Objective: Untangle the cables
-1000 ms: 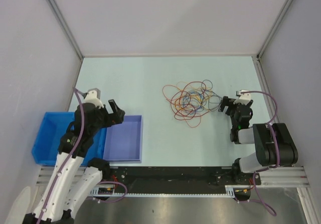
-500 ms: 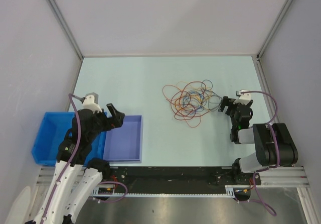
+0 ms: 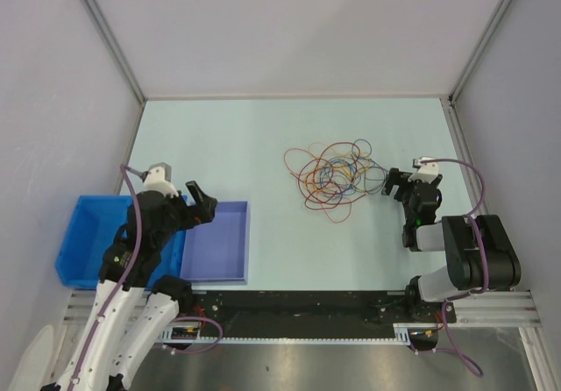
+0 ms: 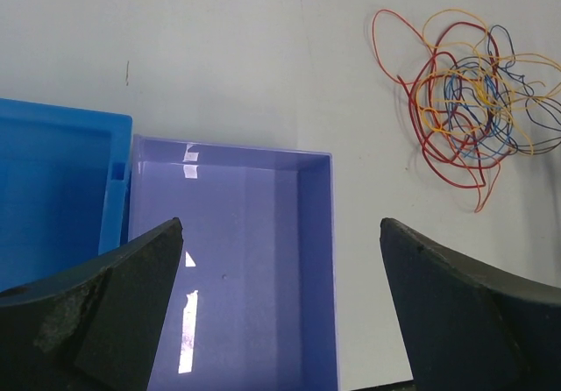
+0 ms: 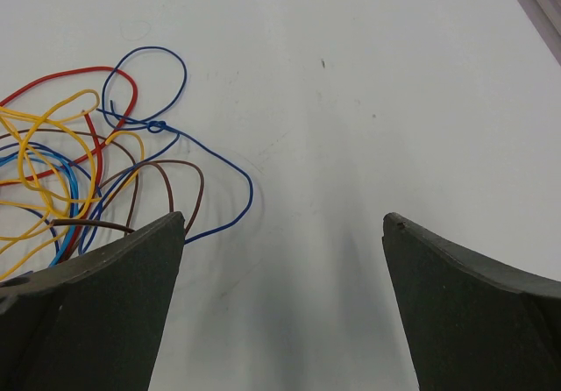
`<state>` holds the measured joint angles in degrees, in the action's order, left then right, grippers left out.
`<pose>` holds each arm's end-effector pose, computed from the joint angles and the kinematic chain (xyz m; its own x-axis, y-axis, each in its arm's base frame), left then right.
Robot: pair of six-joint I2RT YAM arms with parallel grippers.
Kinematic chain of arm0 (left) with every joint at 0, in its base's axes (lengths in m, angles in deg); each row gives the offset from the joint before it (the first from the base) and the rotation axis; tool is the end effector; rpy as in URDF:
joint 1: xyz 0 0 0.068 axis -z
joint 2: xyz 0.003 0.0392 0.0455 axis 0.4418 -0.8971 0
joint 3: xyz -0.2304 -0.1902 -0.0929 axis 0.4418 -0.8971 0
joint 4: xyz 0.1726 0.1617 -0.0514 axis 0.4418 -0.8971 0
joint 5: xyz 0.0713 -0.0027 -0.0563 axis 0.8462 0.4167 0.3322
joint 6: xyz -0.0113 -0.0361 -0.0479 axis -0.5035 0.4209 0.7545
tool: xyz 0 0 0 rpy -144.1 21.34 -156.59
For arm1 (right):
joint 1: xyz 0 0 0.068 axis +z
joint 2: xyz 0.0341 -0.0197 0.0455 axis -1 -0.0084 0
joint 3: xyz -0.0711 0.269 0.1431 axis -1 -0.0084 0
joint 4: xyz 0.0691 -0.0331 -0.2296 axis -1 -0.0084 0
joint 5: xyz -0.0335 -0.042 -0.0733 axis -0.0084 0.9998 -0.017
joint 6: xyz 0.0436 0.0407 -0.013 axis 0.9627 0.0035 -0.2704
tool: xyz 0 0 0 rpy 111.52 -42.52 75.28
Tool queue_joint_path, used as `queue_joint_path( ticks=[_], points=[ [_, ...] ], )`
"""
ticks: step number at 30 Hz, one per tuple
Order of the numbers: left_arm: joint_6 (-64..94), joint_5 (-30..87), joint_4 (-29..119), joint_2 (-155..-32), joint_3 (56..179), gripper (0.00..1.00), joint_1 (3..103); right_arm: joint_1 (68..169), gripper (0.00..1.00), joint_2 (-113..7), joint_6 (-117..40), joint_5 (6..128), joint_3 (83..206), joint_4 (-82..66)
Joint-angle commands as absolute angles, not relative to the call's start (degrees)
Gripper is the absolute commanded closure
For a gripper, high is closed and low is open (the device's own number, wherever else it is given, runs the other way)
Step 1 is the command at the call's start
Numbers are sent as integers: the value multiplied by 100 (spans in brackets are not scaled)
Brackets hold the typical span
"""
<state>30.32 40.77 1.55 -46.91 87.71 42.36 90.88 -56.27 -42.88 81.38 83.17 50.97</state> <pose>0.0620 -0.0148 0.3147 -0.5049 -0.3262 -0.7992 -0.0109 0.9282 -0.3720 0.2403 0.0002 0.2045 -0.1886 0.0426 -0.9811 0.1061 0.9941 0.0228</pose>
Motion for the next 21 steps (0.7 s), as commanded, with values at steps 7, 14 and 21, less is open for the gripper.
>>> queue_joint_path(
  ticks=[7,14,21],
  points=[
    [3131,4232,196,-4435,8830,0,4265,9066,0,-5668,-4367,8178,8442,5338],
    [3122,4267,231,-4400,8847,0,4265,9066,0,-5677,-4376,8178,8442,5329],
    [3052,4066,319,-4400,8803,0,4265,9066,0,-5677,-4367,8178,8442,5338]
  ],
)
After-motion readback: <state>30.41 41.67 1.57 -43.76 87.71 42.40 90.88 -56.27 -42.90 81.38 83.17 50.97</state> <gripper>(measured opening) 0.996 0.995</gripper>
